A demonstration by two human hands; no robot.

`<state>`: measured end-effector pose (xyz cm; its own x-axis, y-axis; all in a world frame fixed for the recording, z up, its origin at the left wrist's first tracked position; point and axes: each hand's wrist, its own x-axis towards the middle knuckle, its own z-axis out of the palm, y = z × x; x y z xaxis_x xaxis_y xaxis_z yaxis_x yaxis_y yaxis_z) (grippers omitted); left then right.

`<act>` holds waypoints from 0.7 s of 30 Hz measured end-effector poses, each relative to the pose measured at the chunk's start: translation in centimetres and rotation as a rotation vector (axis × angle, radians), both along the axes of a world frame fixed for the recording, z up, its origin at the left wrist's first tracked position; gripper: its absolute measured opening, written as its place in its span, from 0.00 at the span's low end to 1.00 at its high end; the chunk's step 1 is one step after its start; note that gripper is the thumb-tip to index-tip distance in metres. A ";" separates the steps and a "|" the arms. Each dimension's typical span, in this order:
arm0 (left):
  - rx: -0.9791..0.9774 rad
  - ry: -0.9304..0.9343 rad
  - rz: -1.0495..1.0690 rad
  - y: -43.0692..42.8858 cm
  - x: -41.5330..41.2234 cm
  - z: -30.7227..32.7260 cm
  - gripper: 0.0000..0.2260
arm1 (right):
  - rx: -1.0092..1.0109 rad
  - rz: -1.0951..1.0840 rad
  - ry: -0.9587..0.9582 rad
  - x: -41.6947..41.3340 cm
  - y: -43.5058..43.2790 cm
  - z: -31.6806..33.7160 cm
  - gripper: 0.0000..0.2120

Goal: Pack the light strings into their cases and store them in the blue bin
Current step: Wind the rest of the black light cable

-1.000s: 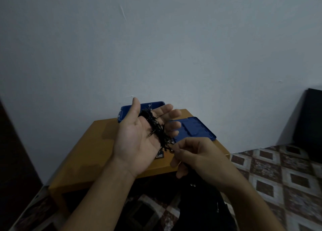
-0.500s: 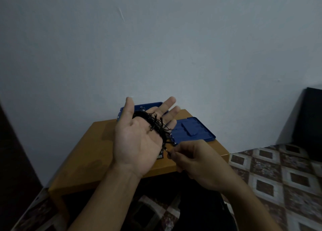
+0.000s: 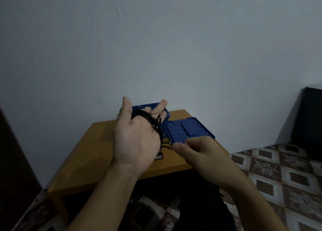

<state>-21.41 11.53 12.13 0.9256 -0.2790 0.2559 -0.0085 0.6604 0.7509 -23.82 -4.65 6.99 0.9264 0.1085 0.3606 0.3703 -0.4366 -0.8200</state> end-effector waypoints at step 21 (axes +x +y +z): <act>0.557 -0.018 0.022 -0.8 2.0 -1.5 0.42 | 0.519 0.147 -0.035 -0.4 -1.0 0.8 0.11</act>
